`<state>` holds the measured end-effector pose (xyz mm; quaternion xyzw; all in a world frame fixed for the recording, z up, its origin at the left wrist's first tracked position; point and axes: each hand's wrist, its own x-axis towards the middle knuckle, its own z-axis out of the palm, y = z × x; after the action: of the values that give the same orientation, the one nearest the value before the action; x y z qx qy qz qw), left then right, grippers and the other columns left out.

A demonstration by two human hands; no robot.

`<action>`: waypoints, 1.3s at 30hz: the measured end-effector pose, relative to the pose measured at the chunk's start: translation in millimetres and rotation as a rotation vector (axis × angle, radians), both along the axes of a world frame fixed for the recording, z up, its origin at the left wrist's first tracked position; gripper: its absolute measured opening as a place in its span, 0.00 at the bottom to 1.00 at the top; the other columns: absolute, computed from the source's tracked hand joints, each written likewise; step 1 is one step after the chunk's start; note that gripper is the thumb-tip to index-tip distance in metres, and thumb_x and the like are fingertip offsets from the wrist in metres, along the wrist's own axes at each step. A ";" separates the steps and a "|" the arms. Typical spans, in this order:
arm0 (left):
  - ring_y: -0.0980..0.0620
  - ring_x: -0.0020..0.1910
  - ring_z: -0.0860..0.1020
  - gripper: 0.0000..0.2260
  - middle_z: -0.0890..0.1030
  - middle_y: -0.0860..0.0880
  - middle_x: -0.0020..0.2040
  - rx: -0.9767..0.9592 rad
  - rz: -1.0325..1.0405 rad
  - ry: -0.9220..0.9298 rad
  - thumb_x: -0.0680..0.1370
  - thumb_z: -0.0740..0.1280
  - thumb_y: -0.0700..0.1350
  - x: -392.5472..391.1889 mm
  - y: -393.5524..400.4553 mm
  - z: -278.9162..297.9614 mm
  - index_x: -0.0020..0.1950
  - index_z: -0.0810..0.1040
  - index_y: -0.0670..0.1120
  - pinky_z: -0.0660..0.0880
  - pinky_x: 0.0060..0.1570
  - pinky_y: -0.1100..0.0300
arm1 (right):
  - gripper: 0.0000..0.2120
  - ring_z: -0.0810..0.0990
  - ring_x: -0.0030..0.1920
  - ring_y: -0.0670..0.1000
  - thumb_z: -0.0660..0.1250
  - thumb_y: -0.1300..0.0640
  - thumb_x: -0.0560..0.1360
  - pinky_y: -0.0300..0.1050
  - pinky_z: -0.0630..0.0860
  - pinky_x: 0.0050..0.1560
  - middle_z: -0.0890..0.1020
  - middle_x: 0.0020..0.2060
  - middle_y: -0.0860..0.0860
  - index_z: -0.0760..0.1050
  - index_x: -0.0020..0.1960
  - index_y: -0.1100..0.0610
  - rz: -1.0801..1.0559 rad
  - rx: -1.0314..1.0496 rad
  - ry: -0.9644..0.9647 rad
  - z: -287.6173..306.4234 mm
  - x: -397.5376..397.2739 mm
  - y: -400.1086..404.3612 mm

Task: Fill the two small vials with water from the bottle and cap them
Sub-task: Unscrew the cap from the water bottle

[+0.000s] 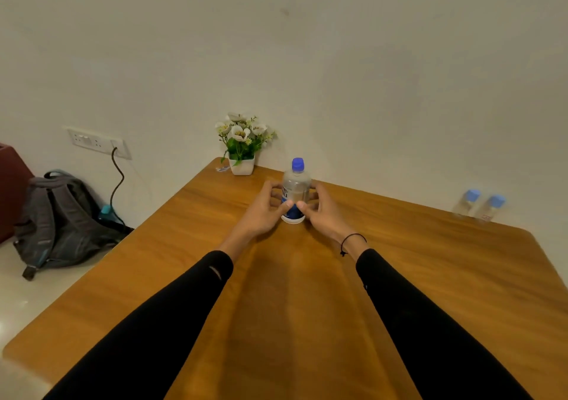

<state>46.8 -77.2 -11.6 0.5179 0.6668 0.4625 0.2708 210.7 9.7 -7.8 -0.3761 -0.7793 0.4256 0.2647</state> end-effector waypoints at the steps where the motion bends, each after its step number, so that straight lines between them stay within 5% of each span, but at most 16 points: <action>1: 0.54 0.59 0.80 0.24 0.78 0.52 0.62 -0.003 -0.012 0.001 0.83 0.71 0.50 9.1 -10.8 -0.1 0.76 0.66 0.50 0.78 0.52 0.64 | 0.28 0.81 0.60 0.51 0.70 0.53 0.83 0.50 0.82 0.60 0.77 0.68 0.51 0.64 0.79 0.51 0.000 0.001 -0.002 -0.2 12.9 -11.2; 19: 0.61 0.57 0.80 0.25 0.79 0.56 0.58 0.068 -0.228 -0.003 0.81 0.74 0.47 166.1 -156.6 -4.4 0.76 0.69 0.50 0.77 0.54 0.71 | 0.25 0.78 0.59 0.43 0.71 0.52 0.83 0.39 0.76 0.55 0.76 0.66 0.46 0.66 0.76 0.50 -0.095 0.008 0.047 -9.1 194.0 -181.4; 23: 0.58 0.60 0.81 0.25 0.81 0.51 0.63 0.069 -0.273 -0.058 0.81 0.74 0.46 181.7 -179.3 -10.3 0.76 0.70 0.50 0.81 0.54 0.65 | 0.23 0.79 0.59 0.42 0.71 0.53 0.82 0.39 0.78 0.56 0.78 0.65 0.44 0.68 0.75 0.50 -0.121 0.021 0.095 -11.9 212.7 -213.1; 28: 0.62 0.61 0.81 0.23 0.81 0.58 0.64 0.083 -0.278 -0.093 0.81 0.73 0.45 190.9 -197.7 -11.2 0.75 0.71 0.52 0.82 0.56 0.65 | 0.23 0.79 0.56 0.34 0.71 0.55 0.83 0.31 0.78 0.50 0.78 0.61 0.38 0.68 0.74 0.51 -0.140 0.023 0.136 -10.4 219.5 -237.6; 36: 0.62 0.73 0.73 0.35 0.72 0.58 0.75 0.095 -0.264 -0.030 0.77 0.75 0.56 189.9 -201.2 -2.6 0.81 0.65 0.56 0.78 0.68 0.54 | 0.34 0.76 0.67 0.45 0.73 0.41 0.78 0.45 0.82 0.59 0.73 0.70 0.46 0.63 0.79 0.43 -0.166 0.095 0.071 4.6 229.3 -232.2; 39: 0.61 0.75 0.72 0.41 0.72 0.57 0.76 0.147 -0.249 -0.038 0.74 0.79 0.56 188.4 -197.9 9.2 0.82 0.62 0.56 0.77 0.68 0.54 | 0.30 0.77 0.61 0.46 0.72 0.46 0.79 0.44 0.82 0.52 0.73 0.66 0.46 0.67 0.78 0.44 -0.150 0.280 0.080 53.2 233.7 -229.0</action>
<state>235.2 -275.1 -2.4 0.6063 0.5564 0.4827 0.2999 444.4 -219.2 45.4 -0.3755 -0.7896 0.3064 0.3762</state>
